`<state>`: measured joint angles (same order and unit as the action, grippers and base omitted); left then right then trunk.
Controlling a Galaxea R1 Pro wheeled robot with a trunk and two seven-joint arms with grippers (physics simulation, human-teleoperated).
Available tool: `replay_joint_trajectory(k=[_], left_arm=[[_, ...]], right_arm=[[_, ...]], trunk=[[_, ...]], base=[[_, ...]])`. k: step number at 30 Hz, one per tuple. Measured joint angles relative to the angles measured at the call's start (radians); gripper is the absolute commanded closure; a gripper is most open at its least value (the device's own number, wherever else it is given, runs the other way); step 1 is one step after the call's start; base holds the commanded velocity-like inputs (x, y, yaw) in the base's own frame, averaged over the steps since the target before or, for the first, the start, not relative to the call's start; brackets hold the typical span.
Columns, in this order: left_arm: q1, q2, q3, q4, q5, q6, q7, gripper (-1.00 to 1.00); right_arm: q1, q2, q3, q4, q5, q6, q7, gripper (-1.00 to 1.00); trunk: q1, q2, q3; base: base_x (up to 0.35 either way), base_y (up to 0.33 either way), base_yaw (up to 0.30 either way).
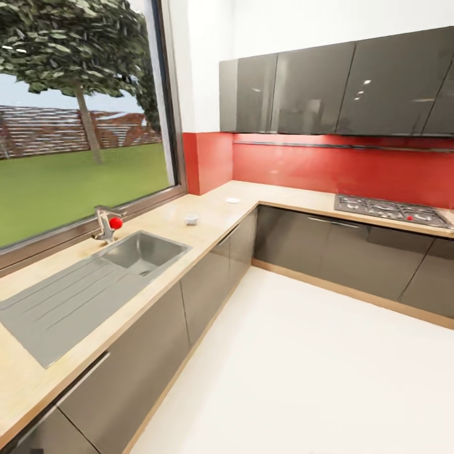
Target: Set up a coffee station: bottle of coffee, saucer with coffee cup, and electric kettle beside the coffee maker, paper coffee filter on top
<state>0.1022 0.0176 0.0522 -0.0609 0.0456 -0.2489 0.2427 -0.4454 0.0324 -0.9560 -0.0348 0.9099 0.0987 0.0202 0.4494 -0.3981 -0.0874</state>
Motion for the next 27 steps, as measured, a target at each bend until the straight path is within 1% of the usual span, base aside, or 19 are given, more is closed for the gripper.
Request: replay_joint_trajectory(k=[1, 2, 3, 4, 5, 6, 7, 8, 9, 10, 11, 13, 15, 21, 22, 23, 24, 25, 27], left_arm=[[0.0, -0.001, 0.0, 0.0, 0.0, 0.0, 0.0, -1.0], [0.0, -0.001, 0.0, 0.0, 0.0, 0.0, 0.0, -1.0], [0.0, -0.001, 0.0, 0.0, 0.0, 0.0, 0.0, -1.0], [0.0, 0.001, 0.0, 0.0, 0.0, 0.0, 0.0, -1.0], [0.0, 0.003, 0.0, 0.0, 0.0, 0.0, 0.0, -1.0], [0.0, 0.004, 0.0, 0.0, 0.0, 0.0, 0.0, -1.0], [0.0, 0.005, 0.0, 0.0, 0.0, 0.0, 0.0, -1.0], [0.0, 0.005, 0.0, 0.0, 0.0, 0.0, 0.0, -1.0], [0.0, 0.005, 0.0, 0.0, 0.0, 0.0, 0.0, -1.0], [0.0, 0.005, 0.0, 0.0, 0.0, 0.0, 0.0, -1.0], [0.0, 0.004, 0.0, 0.0, 0.0, 0.0, 0.0, -1.0], [0.0, 0.004, 0.0, 0.0, 0.0, 0.0, 0.0, -1.0], [0.0, 0.003, 0.0, 0.0, 0.0, 0.0, 0.0, -1.0], [0.0, 0.004, 0.0, 0.0, 0.0, 0.0, 0.0, -1.0], [0.0, 0.004, 0.0, 0.0, 0.0, 0.0, 0.0, -1.0], [0.0, 0.004, 0.0, 0.0, 0.0, 0.0, 0.0, -1.0], [0.0, 0.004, 0.0, 0.0, 0.0, 0.0, 0.0, -1.0], [0.0, 0.004, 0.0, 0.0, 0.0, 0.0, 0.0, -1.0], [0.0, 0.004, 0.0, 0.0, 0.0, 0.0, 0.0, -1.0]], right_arm=[[0.0, 0.0, 0.045, 0.001, -0.042, 0.0, 0.002, -1.0], [0.001, -0.001, 0.111, 0.002, -0.096, 0.0, 0.004, -1.0], [0.001, 0.0, 0.199, 0.003, -0.162, -0.001, 0.005, -1.0], [0.001, 0.0, 0.395, 0.006, -0.317, -0.001, 0.007, -1.0], [0.001, 0.001, 0.553, 0.007, -0.481, -0.001, 0.007, -1.0], [0.001, 0.001, 0.683, 0.007, -0.651, -0.001, 0.007, -1.0], [0.001, 0.002, 0.754, 0.008, -0.752, -0.001, 0.008, -1.0], [0.001, 0.003, 0.806, 0.008, -0.828, -0.001, 0.007, -1.0], [0.001, 0.003, 0.84, 0.007, -0.879, 0.0, 0.007, -1.0], [0.001, 0.004, 0.863, 0.007, -0.912, 0.0, 0.007, -1.0], [0.001, 0.004, 0.877, 0.007, -0.933, 0.0, 0.006, -1.0], [0.001, 0.004, 0.89, 0.007, -0.955, 0.001, 0.006, -1.0], [0.001, 0.003, 0.897, 0.007, -0.966, 0.001, 0.005, -1.0], [0.001, 0.001, 0.9, 0.006, -0.971, 0.003, 0.005, -1.0], [0.002, -0.007, 0.901, 0.007, -0.969, 0.004, 0.007, -1.0], [0.008, -0.024, 0.903, 0.009, -0.964, 0.005, 0.008, -1.0], [0.023, -0.035, 0.903, 0.009, -0.959, 0.006, 0.007, -1.0], [0.056, -0.052, 0.904, 0.01, -0.949, 0.006, 0.007, -1.0], [0.109, -0.075, 0.904, 0.011, -0.923, 0.004, 0.008, -1.0]], trunk=[[0.0, 0.0, 0.0], [0.0, 0.0, 0.0], [0.0, 0.0, 0.0], [0.0, 0.0, 0.0], [0.0, 0.0, 0.0], [0.0, 0.0, 0.0], [0.0, 0.0, 0.0], [0.0, 0.0, 0.0], [0.0, 0.0, 0.0], [0.0, 0.0, 0.0], [0.0, 0.0, 0.0], [0.0, 0.0, 0.0], [0.0, 0.0, 0.0], [0.0, 0.0, 0.0], [0.0, 0.0, 0.0], [0.0, 0.0, 0.0], [0.0, 0.0, 0.0], [0.0, 0.0, 0.0], [0.0, 0.0, 0.0]], base=[[0.0, 0.0, -0.3], [0.0, 0.0, -0.3], [0.0, 0.0, -0.3], [0.0, 0.0, -0.3], [0.0, 0.0, -0.3], [0.0, 0.0, -0.3], [0.0, 0.0, -0.3], [0.0, 0.0, -0.3], [0.0, 0.0, -0.3], [0.0, 0.0, -0.3], [0.0, 0.0, -0.3], [0.0, 0.0, -0.3], [0.0, 0.0, -0.3], [0.0, 0.0, -0.3], [0.0, 0.0, -0.3], [0.0, 0.0, -0.3], [0.0, 0.0, -0.3], [0.0, 0.0, -0.3], [0.0, 0.0, -0.299]])
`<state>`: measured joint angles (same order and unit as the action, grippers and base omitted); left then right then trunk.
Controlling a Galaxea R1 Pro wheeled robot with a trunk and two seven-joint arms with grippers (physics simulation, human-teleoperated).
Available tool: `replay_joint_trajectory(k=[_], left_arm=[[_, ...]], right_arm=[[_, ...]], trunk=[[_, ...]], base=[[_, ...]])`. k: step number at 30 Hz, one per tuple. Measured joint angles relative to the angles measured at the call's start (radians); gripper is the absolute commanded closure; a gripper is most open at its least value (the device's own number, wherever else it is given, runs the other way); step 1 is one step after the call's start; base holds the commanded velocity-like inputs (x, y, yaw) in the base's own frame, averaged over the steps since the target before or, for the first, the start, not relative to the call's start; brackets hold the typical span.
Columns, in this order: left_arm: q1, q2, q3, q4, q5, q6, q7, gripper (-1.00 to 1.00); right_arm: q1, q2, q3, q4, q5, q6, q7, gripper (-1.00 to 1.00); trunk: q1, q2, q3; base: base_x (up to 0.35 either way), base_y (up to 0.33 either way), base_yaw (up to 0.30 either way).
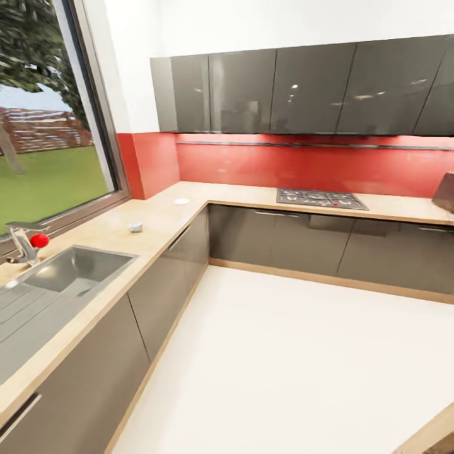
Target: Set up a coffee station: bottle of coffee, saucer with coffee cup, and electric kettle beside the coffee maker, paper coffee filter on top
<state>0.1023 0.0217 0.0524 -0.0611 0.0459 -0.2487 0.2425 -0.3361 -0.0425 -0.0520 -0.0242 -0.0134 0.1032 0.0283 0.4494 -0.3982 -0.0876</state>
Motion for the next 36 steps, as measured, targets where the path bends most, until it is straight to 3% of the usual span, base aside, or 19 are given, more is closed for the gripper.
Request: replay_joint_trajectory(k=[5, 9, 19, 24, 36], left_arm=[[0.0, -0.008, 0.002, 0.0, 0.001, 0.0, 0.0, -1.0], [0.0, -0.016, 0.002, -0.001, -0.001, 0.0, -0.001, -1.0], [0.0, -0.018, 0.001, 0.0, -0.001, 0.001, 0.0, -1.0], [0.0, -0.015, -0.005, -0.001, -0.009, 0.001, -0.001, -1.0], [-0.001, -0.011, -0.002, -0.002, -0.003, 0.001, 0.0, -1.0]], right_arm=[[0.151, -0.017, 0.0, 0.0, 0.051, -0.011, 0.002, -1.0], [0.197, -0.015, 0.001, 0.0, 0.056, -0.032, 0.004, -1.0], [0.212, -0.007, -0.002, -0.009, 0.051, -0.04, 0.005, -1.0], [0.212, -0.005, -0.002, -0.013, 0.051, -0.05, 0.003, -1.0], [0.212, -0.003, 0.0, -0.062, 0.056, -0.055, 0.002, -1.0]], trunk=[[0.0, 0.0, 0.0], [0.0, 0.0, 0.0], [0.0, 0.0, 0.004], [0.0, 0.0, 0.005], [0.0, 0.0, 0.005]], base=[[0.0, 0.0, -0.298], [0.0, 0.0, -0.297], [0.008, 0.0, -0.297], [0.261, 0.0, -0.286], [0.335, 0.0, -0.034]])
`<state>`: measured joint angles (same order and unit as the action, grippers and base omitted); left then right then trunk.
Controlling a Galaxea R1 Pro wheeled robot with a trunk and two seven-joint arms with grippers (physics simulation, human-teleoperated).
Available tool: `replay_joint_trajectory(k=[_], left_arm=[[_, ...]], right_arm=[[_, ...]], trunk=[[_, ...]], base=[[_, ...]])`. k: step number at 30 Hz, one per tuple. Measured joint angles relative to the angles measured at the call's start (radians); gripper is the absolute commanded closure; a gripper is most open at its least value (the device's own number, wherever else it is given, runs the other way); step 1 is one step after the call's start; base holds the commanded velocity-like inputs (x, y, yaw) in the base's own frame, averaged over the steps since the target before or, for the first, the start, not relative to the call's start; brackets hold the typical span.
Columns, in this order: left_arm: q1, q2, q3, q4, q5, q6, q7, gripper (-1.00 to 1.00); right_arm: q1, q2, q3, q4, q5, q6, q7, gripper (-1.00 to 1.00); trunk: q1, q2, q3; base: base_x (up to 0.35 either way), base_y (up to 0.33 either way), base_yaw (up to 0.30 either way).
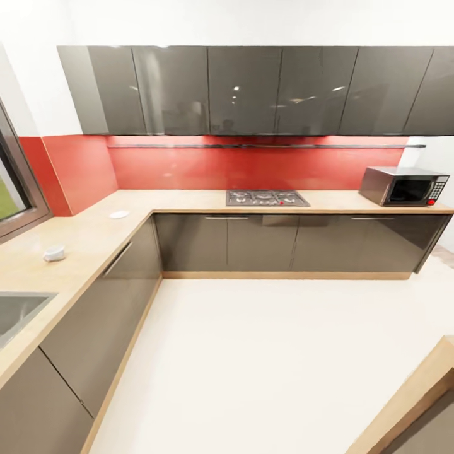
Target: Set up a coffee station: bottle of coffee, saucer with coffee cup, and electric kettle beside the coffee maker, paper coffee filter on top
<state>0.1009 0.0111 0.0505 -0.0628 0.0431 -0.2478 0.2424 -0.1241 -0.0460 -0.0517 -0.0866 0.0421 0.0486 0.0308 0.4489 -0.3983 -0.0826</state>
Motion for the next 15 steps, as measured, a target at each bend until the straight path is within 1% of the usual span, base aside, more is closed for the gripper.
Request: replay_joint_trajectory(k=[4, 8, 15], left_arm=[[0.0, -0.001, 0.001, 0.0, 0.0, 0.0, 0.0, -1.0], [0.0, -0.001, 0.002, 0.0, 0.001, 0.0, 0.0, -1.0], [0.0, 0.0, 0.003, 0.0, 0.003, -0.001, 0.0, -1.0]], right_arm=[[0.0, 0.0, -0.001, 0.0, 0.001, -0.004, -0.004, -1.0], [0.0, -0.001, -0.001, -0.002, 0.0, -0.044, -0.005, -1.0], [0.0, -0.001, -0.002, -0.002, 0.0, -0.05, -0.006, -1.0]], trunk=[[0.0, 0.0, 0.0], [0.0, 0.0, 0.0], [0.0, 0.0, 0.0]], base=[[0.337, 0.0, 0.0], [0.337, 0.0, 0.0], [0.337, 0.0, 0.0]])
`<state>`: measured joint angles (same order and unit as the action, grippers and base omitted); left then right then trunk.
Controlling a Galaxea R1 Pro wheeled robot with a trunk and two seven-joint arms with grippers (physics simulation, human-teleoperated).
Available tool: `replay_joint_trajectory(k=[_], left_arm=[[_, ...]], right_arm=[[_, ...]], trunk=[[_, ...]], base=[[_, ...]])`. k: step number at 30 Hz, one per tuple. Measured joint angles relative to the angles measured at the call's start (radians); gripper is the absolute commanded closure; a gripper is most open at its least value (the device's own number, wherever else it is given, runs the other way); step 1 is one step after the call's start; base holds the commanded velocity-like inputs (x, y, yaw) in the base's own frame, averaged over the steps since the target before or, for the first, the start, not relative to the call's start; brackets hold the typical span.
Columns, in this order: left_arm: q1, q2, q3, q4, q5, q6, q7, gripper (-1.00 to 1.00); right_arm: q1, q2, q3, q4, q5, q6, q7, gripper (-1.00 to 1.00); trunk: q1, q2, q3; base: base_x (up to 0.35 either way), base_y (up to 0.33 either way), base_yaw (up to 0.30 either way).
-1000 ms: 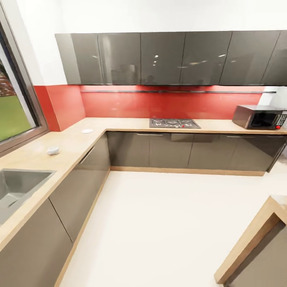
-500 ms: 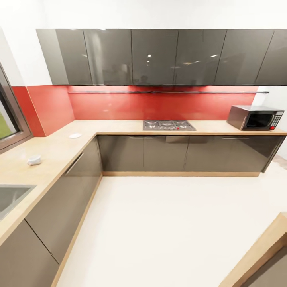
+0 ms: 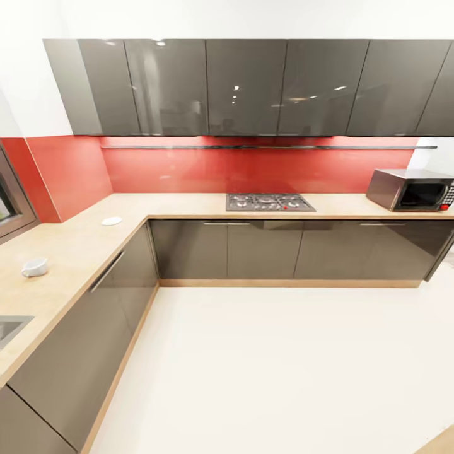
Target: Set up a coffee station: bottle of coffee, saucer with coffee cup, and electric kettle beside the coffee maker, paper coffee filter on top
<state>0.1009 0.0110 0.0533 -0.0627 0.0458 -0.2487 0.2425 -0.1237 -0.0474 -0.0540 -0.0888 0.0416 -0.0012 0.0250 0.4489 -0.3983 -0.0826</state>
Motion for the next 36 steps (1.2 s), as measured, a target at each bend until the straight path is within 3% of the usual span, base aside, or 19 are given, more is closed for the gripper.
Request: replay_joint_trajectory(k=[25, 28, 30, 33, 36], left_arm=[[0.0, -0.003, -0.001, -0.019, 0.0, -0.003, -0.006, -1.0], [0.0, -0.001, 0.001, -0.025, 0.003, -0.003, -0.038, -1.0], [0.0, 0.006, 0.001, -0.026, 0.004, 0.0, -0.111, -1.0], [-0.001, 0.044, 0.009, -0.025, 0.011, 0.004, -0.213, -1.0], [0.0, 0.088, 0.061, -0.023, 0.05, 0.004, -0.276, -1.0]], right_arm=[[0.0, -0.006, 0.001, -0.019, -0.001, -0.002, 0.003, -1.0], [0.0, -0.005, 0.001, -0.018, -0.001, -0.002, 0.004, -1.0], [0.0, -0.005, 0.001, -0.018, -0.001, -0.002, 0.005, -1.0], [0.0, -0.005, 0.001, -0.018, -0.001, -0.002, 0.005, -1.0], [0.0, -0.005, 0.001, -0.018, -0.001, -0.002, 0.006, -1.0]], trunk=[[0.0, 0.0, 0.0], [0.0, 0.0, 0.0], [0.0, 0.0, 0.0], [0.0, 0.0, 0.0], [0.0, 0.0, 0.0]], base=[[0.337, 0.0, 0.0], [0.332, 0.0, 0.0], [0.33, 0.0, 0.0], [0.332, 0.0, 0.0], [0.334, 0.0, 0.0]])
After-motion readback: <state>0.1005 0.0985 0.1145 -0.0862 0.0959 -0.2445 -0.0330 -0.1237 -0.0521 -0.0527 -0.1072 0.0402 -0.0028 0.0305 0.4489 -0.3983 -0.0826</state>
